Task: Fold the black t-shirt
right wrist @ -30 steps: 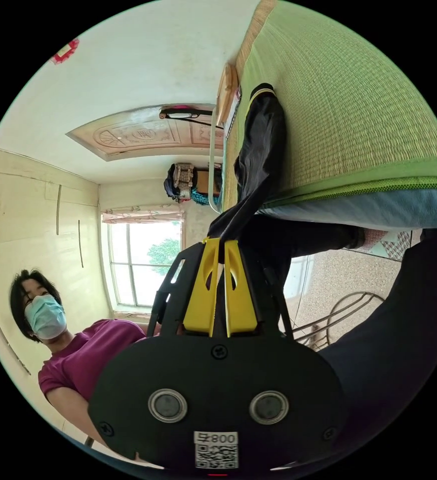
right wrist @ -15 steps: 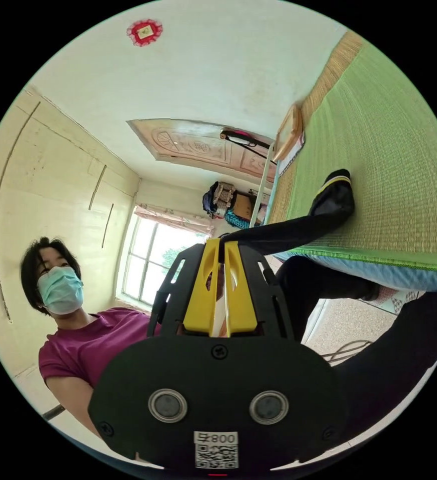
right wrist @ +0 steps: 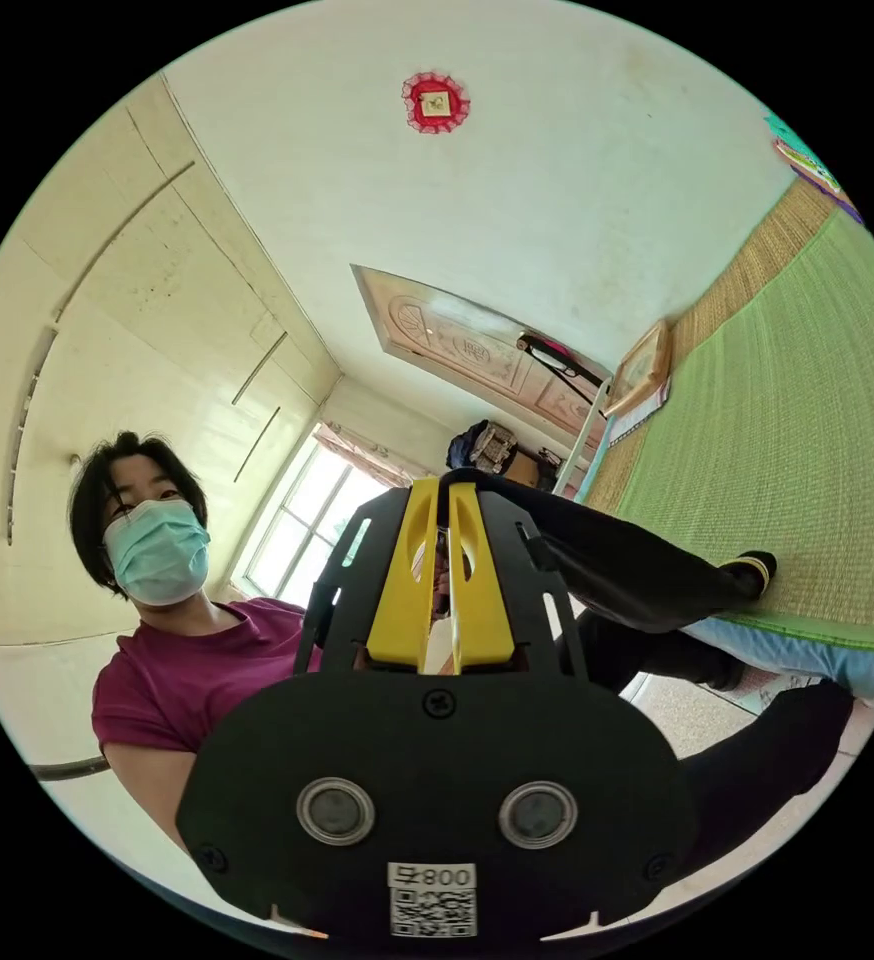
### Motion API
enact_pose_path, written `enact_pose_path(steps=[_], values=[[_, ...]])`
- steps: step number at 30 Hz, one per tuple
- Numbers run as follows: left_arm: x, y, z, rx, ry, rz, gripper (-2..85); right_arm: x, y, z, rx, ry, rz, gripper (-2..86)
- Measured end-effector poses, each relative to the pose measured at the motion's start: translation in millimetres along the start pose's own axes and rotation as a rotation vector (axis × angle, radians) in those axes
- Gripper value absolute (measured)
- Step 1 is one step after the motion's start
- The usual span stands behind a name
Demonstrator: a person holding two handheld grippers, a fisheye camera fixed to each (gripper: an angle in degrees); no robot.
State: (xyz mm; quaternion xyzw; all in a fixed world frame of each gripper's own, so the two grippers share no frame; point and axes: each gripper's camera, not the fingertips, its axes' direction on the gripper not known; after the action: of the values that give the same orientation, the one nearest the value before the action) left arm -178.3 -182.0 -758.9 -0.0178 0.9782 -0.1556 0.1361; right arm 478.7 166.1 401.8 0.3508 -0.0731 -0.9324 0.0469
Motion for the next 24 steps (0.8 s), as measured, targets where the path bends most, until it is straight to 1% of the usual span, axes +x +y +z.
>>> enact_pose_path(steps=[5,9,14,19,20,22,24], values=[[-36.6,-44.5,92.5,-0.052,-0.002,-0.006,3.1,9.0,-26.8,-68.0,0.063,0.030,-0.001,1.0],[-72.1,-92.2,185.4,-0.087,0.003,0.009,3.2,17.9,-59.7,-117.3,0.114,0.073,-0.008,0.9],[-113.2,-156.2,299.0,-0.124,-0.017,0.051,3.2,33.7,-139.4,-191.2,0.193,0.105,-0.038,1.0],[-151.0,-225.7,438.4,-0.142,-0.017,0.139,3.1,25.8,-233.0,-261.3,0.213,0.173,-0.110,1.0],[-154.5,-231.7,454.6,-0.147,-0.016,0.149,3.1,21.9,-253.6,-281.1,0.213,0.195,-0.129,1.0],[-168.6,-250.1,521.8,-0.181,-0.016,0.193,3.1,15.2,-275.5,-315.1,0.239,0.232,-0.140,1.1],[-181.4,-255.1,571.9,-0.217,-0.013,0.214,3.1,6.3,-286.0,-351.3,0.257,0.278,-0.158,1.1]])
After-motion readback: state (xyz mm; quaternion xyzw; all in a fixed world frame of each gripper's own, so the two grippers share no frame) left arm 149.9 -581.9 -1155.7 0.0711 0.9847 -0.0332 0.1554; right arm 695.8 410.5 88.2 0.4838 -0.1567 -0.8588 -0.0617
